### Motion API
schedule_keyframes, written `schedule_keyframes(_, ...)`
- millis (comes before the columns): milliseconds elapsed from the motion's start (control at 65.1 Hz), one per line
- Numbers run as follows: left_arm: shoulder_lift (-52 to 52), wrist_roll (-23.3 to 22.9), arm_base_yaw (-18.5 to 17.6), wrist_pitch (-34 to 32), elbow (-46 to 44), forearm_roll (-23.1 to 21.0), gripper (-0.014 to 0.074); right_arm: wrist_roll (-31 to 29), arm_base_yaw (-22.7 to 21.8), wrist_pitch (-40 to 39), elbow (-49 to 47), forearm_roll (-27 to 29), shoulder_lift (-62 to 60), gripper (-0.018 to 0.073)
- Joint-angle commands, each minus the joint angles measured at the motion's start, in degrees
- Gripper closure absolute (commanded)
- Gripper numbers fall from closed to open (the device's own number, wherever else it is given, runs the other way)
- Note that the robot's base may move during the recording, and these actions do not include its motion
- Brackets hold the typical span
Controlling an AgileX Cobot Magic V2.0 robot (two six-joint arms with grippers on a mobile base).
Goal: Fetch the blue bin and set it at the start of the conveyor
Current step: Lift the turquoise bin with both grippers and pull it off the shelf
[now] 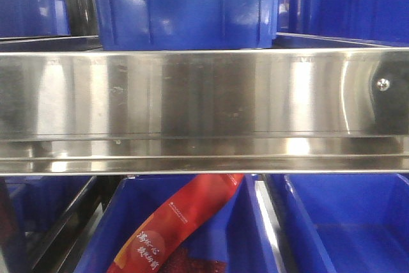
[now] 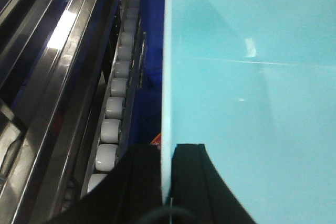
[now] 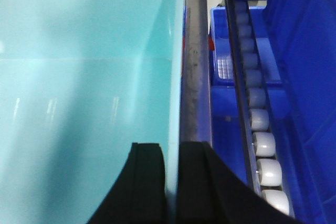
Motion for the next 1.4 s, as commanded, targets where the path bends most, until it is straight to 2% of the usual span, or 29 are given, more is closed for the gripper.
schedule_keyframes(0,-0.4,-0.3,-0.6,-1.8,0.0,1.7,0.0708,0.2,0.3,-3.0,-0.2,-0.8,-0.9,0.0724)
schedule_keyframes(153,-0.4,2.3,-0.6,-1.8,0.0,1.7,0.0708,0.2,0.4,-3.3,-0.2,-0.8,-0.9,0.0724)
schedule_keyframes(1381,-0.4,2.3,-0.6,-1.8,0.0,1.7,0.0708,-0.9,0.4,-5.8,1.1,-2.5,-0.3,0.0724)
